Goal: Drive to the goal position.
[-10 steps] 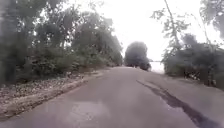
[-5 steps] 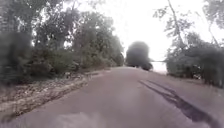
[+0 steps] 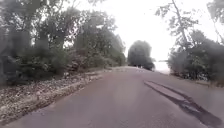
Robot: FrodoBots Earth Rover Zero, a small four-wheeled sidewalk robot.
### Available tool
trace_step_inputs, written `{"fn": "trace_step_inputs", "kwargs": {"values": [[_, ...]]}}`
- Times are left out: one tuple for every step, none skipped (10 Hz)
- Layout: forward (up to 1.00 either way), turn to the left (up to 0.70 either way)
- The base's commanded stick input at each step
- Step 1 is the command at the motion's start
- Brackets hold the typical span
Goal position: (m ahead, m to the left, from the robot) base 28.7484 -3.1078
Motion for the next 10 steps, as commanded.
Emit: {"fn": "trace_step_inputs", "kwargs": {"values": [[0.85,0.00],[0.85,0.00],[0.85,0.00],[0.85,0.00],[0.85,0.00],[0.85,0.00],[0.85,0.00],[0.85,-0.23],[0.85,-0.28],[0.85,-0.34]]}}
